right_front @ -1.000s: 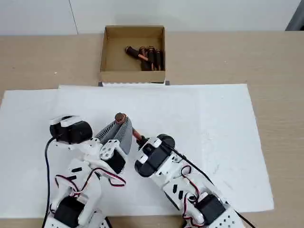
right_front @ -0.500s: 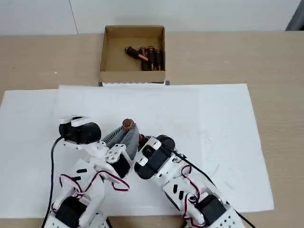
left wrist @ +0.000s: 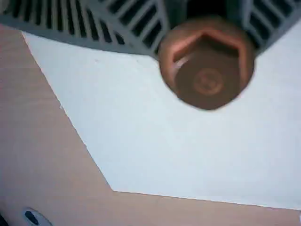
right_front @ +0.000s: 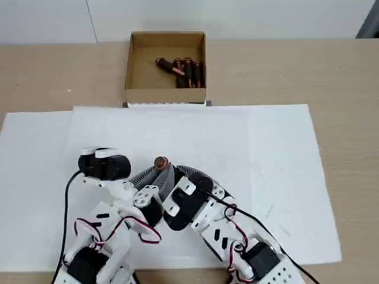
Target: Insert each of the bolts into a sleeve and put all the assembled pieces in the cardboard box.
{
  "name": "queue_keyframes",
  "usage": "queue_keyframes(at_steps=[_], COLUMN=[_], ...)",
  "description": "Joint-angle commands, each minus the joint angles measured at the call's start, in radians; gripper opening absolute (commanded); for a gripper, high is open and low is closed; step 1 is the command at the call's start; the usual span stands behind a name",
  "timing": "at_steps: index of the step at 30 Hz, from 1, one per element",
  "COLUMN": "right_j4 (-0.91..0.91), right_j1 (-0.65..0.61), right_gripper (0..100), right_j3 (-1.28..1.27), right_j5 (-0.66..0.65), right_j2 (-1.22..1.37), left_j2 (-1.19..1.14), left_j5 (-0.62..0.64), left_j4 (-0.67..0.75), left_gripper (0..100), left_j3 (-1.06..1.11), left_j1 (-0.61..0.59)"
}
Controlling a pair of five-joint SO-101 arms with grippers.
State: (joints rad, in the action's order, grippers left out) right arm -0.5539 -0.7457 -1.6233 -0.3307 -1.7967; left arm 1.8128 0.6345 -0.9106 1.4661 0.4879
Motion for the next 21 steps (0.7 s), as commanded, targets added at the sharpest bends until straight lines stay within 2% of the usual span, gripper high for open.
queue_keyframes(at_steps=[1,8,15,21], right_j4=[0.048,0.045,0.044,0.044], right_j1=[-0.001,0.001,0.001,0.007], right_gripper=[0.3,0.3,0.3,0.3], right_j3=[0.061,0.060,0.038,0.038], right_j5=[-0.009,-0.009,-0.009,-0.009], right_j2=[-0.016,-0.016,-0.016,-0.016], left_j2=[0.003,0.002,0.002,0.002], left_j5=[-0.003,-0.008,-0.011,-0.083], left_j4=[-0.032,-0.032,-0.032,-0.040], left_gripper=[4,28,29,29], left_j3=[0.008,0.008,0.002,-0.021], left_j1=[0.003,0.000,-0.006,-0.055])
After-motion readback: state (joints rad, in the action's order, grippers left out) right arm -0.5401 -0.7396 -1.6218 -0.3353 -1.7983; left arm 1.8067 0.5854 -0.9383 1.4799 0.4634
